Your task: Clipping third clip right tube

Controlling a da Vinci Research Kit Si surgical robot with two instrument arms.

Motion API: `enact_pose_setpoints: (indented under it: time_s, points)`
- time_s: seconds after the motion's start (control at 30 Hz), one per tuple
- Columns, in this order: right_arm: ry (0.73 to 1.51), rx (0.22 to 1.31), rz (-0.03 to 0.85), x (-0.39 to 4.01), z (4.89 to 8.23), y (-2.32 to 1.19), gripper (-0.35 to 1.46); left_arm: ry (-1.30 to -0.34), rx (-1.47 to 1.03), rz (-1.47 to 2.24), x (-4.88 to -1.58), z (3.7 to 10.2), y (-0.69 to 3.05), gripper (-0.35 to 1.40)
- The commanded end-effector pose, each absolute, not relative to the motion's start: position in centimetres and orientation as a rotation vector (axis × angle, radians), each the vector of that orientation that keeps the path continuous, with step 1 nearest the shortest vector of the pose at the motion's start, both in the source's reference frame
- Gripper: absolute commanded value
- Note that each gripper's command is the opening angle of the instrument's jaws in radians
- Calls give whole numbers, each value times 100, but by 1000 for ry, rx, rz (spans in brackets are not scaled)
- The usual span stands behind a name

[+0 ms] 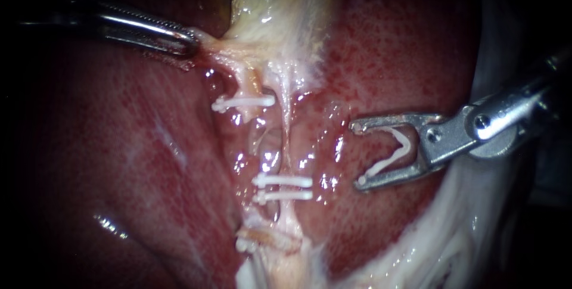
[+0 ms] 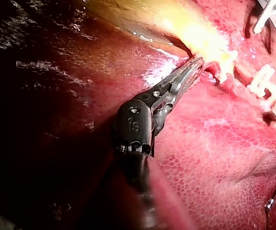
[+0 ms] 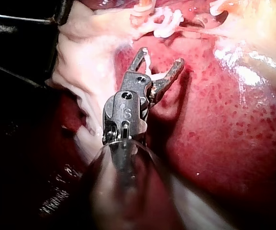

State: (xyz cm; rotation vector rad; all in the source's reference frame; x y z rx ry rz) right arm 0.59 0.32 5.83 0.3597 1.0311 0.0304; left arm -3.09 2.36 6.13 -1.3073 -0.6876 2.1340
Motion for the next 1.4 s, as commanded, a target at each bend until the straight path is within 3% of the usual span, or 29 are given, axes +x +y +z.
enact_pose_setpoints:
  time_s: [0.03,0.4,0.83,1.17,1.4]
  points:
    - [1035,359,32,60,582,32,50,-692,-1307,2132,-306,606,239,-35]
    - [1091,385,44,66,576,37,50,-650,-1358,2126,-284,533,258,-35]
    - [1141,582,338,138,603,47,50,-646,-1357,2127,-286,534,256,-35]
    - [1172,680,432,175,652,46,50,-645,-1357,2127,-286,534,255,-35]
    - [1260,773,505,196,664,50,50,-645,-1356,2127,-287,534,255,-35]
